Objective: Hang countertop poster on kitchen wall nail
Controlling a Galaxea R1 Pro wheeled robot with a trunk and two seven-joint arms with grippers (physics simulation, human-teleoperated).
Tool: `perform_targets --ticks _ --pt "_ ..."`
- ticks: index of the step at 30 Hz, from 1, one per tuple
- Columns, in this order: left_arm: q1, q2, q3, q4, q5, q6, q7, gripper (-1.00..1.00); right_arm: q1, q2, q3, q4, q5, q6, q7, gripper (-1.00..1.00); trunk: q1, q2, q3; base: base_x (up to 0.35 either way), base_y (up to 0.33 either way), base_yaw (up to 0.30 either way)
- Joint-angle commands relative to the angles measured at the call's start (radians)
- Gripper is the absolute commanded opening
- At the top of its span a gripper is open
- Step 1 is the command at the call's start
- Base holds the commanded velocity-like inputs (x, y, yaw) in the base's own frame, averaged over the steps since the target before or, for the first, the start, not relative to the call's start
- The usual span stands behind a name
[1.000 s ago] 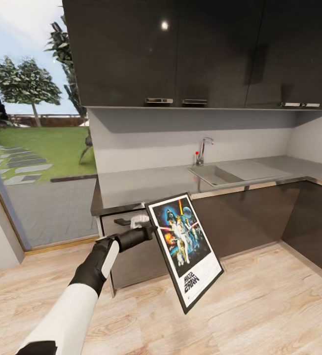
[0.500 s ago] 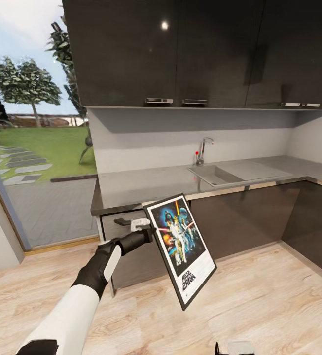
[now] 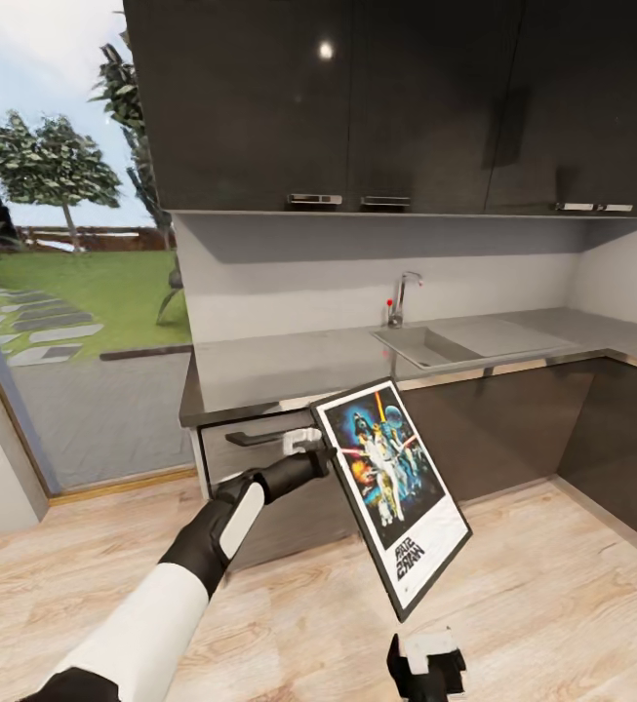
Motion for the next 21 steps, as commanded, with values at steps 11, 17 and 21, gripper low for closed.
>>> perform_targets --ticks 11,17,21 --pt "-0.001 0.0 -0.209 -0.074 0.217 -0.052 0.266 -1.0 -0.001 0.014 0.028 -0.021 0.002 0.031 -0.036 1.0 0.0 -0.001 -0.001 0.0 0.0 0.0" --pt "-0.001 0.0 -0.215 -0.079 0.224 -0.072 0.297 -1.0 -0.001 0.016 0.03 -0.02 0.001 0.039 -0.037 1.0 0.0 -0.001 -0.001 0.0 0.0 0.0" --pt "-0.001 0.0 -0.214 -0.079 0.224 -0.078 0.307 -1.0 -0.001 0.016 0.03 -0.019 0.001 0.04 -0.037 1.0 0.0 -0.001 -0.001 0.0 0.0 0.0"
